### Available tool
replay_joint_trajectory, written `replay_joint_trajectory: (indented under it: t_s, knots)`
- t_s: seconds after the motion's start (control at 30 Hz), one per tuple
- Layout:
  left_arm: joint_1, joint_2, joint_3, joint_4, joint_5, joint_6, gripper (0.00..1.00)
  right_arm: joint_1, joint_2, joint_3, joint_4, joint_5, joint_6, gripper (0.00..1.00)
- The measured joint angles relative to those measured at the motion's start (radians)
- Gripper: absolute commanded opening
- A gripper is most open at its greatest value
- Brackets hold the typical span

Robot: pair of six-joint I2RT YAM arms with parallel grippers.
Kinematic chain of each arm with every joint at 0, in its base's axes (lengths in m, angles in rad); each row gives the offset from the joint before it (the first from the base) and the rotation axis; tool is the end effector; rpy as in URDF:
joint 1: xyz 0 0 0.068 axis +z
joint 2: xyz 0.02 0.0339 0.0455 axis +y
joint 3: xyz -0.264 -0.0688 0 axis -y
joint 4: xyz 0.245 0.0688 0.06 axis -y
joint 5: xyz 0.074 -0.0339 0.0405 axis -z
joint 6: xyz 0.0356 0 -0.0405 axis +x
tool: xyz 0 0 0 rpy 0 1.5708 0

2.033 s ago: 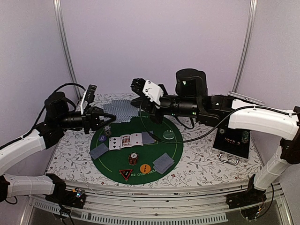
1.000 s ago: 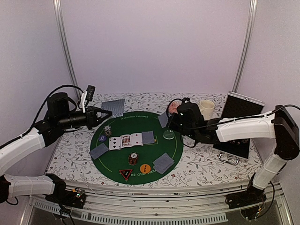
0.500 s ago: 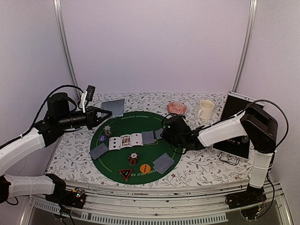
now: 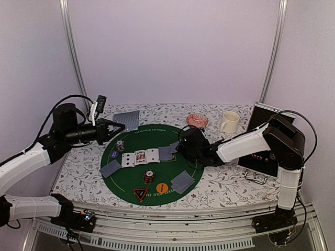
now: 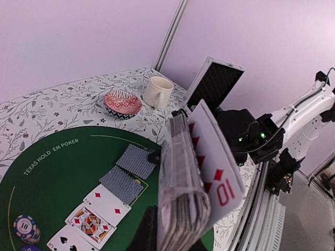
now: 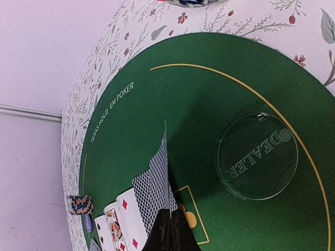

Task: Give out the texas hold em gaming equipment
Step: Place the poker card in the community card area.

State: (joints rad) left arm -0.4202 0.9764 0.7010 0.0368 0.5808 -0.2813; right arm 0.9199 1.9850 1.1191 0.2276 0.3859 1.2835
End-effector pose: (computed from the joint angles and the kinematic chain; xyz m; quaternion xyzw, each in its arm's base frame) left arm 0.1975 -0.1096 0.2988 0.2288 0.7392 -0.4149 0.4786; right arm 0.2631 0.3233 0.1437 0.2433 0.8467 0.3161 0.3522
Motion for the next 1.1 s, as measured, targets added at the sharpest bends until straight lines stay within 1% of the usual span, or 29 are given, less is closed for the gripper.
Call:
replay_joint_trajectory:
  t_s: [0.23,0.57,0.9,1.1]
  knots:
    - [0.000,0.000,0.000,0.000,0.006,0.000,0.00,0.000,0.003,0.008,-0.020,0.013,0.053,0.01]
    - [0.000,0.000,0.000,0.000,0.010,0.000,0.00,-0.010,0.026,0.052,-0.065,0.018,0.068,0.02]
    - [0.000,0.000,0.000,0.000,0.010,0.000,0.00,-0.015,0.026,0.053,-0.102,-0.005,0.067,0.13]
    - [0.000,0.000,0.000,0.000,0.011,0.000,0.00,-0.016,0.026,0.055,-0.111,-0.019,0.063,0.16]
